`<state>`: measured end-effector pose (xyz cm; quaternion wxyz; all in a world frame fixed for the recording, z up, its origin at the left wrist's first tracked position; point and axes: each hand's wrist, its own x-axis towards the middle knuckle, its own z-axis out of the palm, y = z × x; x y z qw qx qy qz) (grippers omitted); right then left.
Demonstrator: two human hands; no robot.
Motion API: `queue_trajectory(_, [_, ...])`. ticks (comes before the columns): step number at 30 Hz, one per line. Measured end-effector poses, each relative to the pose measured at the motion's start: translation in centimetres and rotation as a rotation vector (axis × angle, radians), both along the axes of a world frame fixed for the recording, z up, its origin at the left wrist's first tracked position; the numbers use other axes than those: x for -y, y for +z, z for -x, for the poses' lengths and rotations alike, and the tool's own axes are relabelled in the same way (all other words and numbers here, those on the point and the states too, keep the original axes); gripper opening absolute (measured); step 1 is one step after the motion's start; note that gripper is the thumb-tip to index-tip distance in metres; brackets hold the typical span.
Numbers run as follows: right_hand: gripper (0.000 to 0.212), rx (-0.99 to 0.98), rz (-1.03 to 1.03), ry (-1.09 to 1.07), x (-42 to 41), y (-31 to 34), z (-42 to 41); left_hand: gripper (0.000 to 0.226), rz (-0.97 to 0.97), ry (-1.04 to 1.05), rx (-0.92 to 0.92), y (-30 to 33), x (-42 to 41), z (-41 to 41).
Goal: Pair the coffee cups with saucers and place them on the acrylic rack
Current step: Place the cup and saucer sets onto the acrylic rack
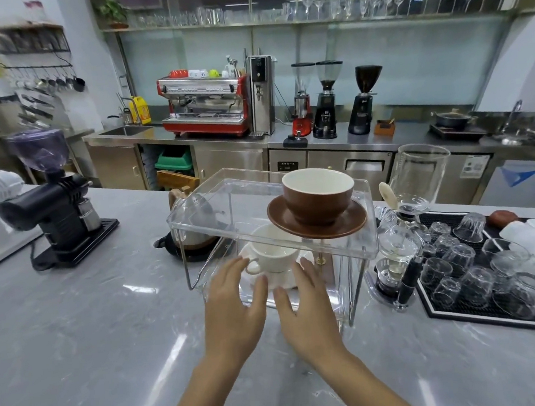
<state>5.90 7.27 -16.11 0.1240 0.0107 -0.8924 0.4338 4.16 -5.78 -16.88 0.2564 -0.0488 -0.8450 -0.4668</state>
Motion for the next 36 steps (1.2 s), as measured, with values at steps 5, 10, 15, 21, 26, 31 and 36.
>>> queue_trajectory(5, [0.057, 0.002, -0.088, 0.129, -0.9, -1.2, -4.2, 0.053, 0.067, -0.007, 0.053, -2.1, -0.3, -4.9])
queue_trajectory(10, [0.052, 0.025, -0.083, 0.154, -2.6, -4.1, -8.1, 0.060, 0.051, -0.053, 0.122, -4.4, -1.1, -9.0])
queue_trajectory(15, [0.056, 0.060, -0.098, 0.103, -5.1, -6.4, -11.3, 0.063, 0.062, -0.104, 0.206, -6.5, -2.9, -11.6])
queue_trajectory(21, [0.068, 0.079, -0.073, -0.071, -9.4, -8.9, -14.7, 0.070, 0.075, -0.196, 0.280, -8.0, -7.8, -13.8])
queue_trajectory(26, [0.069, 0.045, -0.157, -0.191, -12.6, -9.6, -16.7, 0.075, 0.141, -0.282, 0.278, -8.8, -10.6, -14.1])
queue_trajectory(31, [0.076, 0.038, -0.318, -0.278, -16.9, -9.9, -18.9, 0.072, 0.378, -0.422, 0.152, -10.1, -14.1, -14.0])
queue_trajectory(36, [0.077, 0.127, -0.434, -0.338, -20.9, -10.0, -21.2, 0.076, 0.587, -0.502, 0.165, -10.2, -17.6, -15.1])
